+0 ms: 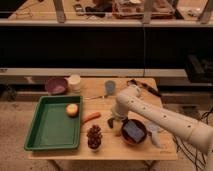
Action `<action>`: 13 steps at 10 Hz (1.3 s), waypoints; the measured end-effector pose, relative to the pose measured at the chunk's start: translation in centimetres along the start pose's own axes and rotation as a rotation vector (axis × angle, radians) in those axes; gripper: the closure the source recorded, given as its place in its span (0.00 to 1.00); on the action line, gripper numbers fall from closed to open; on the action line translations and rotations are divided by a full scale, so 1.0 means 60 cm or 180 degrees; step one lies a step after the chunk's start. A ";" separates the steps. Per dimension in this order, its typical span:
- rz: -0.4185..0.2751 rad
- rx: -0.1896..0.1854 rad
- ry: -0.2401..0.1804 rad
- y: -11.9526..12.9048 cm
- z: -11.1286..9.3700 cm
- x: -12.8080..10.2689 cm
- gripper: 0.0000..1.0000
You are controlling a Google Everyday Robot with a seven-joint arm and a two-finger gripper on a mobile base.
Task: Place eraser in tray
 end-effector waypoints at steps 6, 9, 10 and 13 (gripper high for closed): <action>-0.0111 0.0024 0.0071 0.018 -0.033 0.024 0.95; -0.0331 -0.0093 0.0153 0.047 -0.117 0.101 1.00; -0.0415 -0.0115 0.0206 0.052 -0.133 0.133 1.00; -0.0777 -0.0142 0.0483 0.056 -0.158 0.270 1.00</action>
